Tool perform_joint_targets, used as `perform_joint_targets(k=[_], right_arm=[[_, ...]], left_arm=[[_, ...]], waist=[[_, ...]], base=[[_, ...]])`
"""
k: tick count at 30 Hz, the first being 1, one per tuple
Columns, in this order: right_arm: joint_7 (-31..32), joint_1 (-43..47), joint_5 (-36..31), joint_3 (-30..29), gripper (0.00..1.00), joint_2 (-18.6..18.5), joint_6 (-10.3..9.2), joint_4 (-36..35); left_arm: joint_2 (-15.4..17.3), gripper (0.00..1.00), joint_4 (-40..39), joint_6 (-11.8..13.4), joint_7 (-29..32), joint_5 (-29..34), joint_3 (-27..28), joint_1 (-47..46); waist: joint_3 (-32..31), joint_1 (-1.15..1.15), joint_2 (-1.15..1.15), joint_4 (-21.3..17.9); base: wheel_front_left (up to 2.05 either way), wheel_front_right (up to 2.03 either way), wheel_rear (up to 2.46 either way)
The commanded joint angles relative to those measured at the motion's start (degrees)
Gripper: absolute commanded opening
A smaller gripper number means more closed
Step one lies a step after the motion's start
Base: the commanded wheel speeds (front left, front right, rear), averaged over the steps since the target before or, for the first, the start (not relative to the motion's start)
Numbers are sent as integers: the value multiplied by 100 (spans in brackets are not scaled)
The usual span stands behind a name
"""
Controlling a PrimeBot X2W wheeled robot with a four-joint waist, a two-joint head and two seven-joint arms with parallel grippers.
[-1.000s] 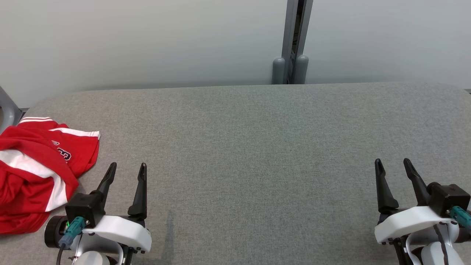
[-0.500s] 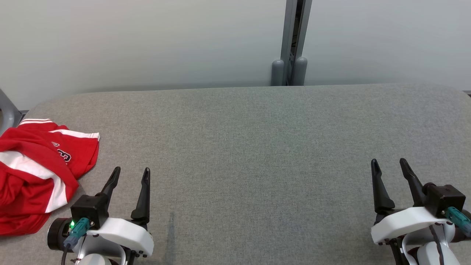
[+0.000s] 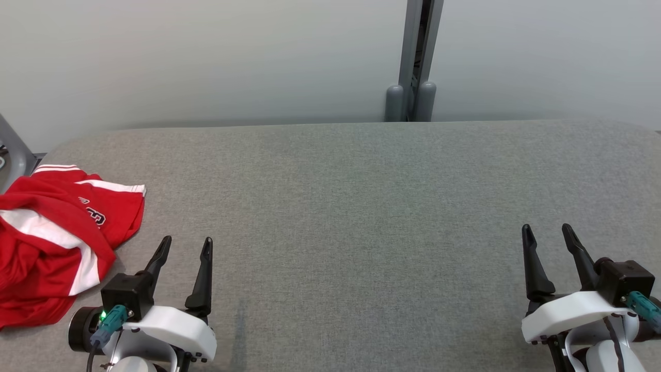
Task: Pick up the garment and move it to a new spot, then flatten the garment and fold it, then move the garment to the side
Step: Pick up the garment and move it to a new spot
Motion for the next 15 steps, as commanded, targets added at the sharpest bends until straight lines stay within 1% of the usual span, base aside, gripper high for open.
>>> perform_joint_targets(k=[1, 4, 7, 15], right_arm=[[-28, 13, 14, -37, 100, -6, 10, -12], [-8, 17, -1, -64, 100, -5, 10, -42], [17, 25, -36, -85, 100, -12, 10, -98], [125, -77, -104, -29, 100, -5, 10, -268]], left_arm=[[37, 100, -4, 16, 8, -29, 3, -82], [8, 100, 0, 23, -23, -84, 16, -127], [-2, 100, -2, 35, -49, -111, 35, -215], [34, 100, 38, 88, -182, -229, 182, -375]], waist=[[1, 0, 0, 35], [22, 0, 0, 161], [56, 0, 0, 379], [168, 0, 0, 1165]], base=[[0, 0, 0], [0, 0, 0], [0, 0, 0], [0, 0, 0]])
